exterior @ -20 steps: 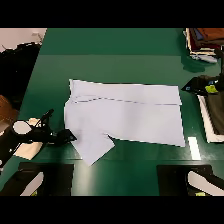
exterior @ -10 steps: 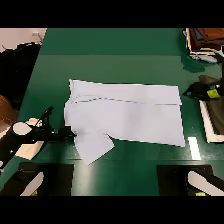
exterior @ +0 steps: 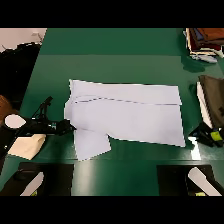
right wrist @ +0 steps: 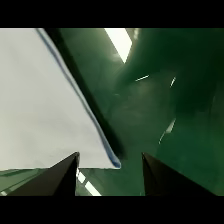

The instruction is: Fold the shirts.

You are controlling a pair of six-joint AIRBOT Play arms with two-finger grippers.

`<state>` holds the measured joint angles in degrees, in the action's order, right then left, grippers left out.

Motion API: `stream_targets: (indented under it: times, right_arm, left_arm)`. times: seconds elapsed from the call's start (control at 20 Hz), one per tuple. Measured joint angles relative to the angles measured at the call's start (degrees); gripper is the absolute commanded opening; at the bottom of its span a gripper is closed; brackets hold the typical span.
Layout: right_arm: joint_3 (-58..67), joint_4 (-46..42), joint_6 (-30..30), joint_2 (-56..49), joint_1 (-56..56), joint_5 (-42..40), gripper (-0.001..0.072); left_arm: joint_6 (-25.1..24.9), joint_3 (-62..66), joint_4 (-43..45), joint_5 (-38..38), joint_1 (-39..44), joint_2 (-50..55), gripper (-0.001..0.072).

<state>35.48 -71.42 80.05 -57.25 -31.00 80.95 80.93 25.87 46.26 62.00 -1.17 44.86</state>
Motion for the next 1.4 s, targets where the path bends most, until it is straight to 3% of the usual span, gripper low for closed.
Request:
stream_targets:
  times: [0.3,0.4,0.5,0.7,1.1,1.25,1.4]
  right_arm:
    - [-7.2,3.0,-0.5,0.5,2.0,-2.3,0.0421]
    - [-8.0,4.5,-0.5,0.5,4.4,-3.8,0.0253]
    - [-8.4,5.2,-0.7,0.5,6.3,-4.6,0.0019]
    - [-8.6,6.1,-2.0,1.2,8.8,-3.3,0.0016]
    - [-5.9,3.1,-2.0,16.1,9.7,5.5,0.0015]
    - [-0.5,2.1,-1.2,18.8,9.8,6.7,0.0014]
    - [5.6,2.2,-0.9,14.9,11.8,5.9,0.0015]
  left_arm:
    - [-0.3,0.4,-0.1,0.1,0.0,0.0,0.0024]
    - [-0.5,0.5,0.1,0.1,0.0,0.0,0.0023]
    - [-0.7,0.5,1.2,0.5,0.0,0.0,0.0022]
    - [-0.6,0.6,4.0,3.6,0.0,-2.4,0.0021]
    - [7.8,4.7,12.9,19.9,0.0,-17.3,0.0021]
    - [8.6,10.0,13.8,20.5,0.0,-17.1,0.0021]
    - [6.4,14.8,14.6,16.0,0.0,-10.8,0.0023]
